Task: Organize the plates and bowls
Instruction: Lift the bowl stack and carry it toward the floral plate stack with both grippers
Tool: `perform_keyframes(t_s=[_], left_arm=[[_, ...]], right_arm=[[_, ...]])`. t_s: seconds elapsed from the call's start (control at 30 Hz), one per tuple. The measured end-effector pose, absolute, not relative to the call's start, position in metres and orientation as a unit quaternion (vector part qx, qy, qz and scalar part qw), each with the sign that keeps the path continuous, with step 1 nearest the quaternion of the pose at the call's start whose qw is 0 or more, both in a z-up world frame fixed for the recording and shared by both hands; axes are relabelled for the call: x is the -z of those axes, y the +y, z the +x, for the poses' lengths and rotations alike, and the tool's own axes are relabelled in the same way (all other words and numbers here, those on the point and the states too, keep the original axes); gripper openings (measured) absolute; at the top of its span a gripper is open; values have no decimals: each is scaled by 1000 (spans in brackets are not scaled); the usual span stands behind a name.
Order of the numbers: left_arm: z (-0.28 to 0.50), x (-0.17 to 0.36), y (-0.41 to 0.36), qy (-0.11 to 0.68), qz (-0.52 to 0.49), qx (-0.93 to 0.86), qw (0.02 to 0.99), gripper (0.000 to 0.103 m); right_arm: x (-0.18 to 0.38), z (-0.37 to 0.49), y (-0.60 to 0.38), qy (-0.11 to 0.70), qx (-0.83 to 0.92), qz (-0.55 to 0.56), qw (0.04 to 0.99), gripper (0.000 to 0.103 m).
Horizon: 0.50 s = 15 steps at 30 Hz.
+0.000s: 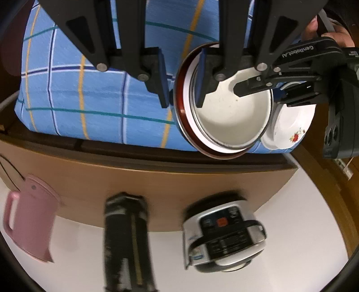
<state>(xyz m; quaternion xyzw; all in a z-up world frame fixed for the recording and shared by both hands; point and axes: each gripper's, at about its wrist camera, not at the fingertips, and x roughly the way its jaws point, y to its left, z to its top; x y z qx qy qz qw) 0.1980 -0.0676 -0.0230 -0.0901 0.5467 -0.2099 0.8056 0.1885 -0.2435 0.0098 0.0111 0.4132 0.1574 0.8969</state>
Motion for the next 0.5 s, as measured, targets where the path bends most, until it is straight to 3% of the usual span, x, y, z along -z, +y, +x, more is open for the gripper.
perform_keyframes(t_s=[0.5], left_arm=[[183,9,7,525,-107,145,832,38]], right_arm=[[-23,200,-176,401,-220,-12,889,23]])
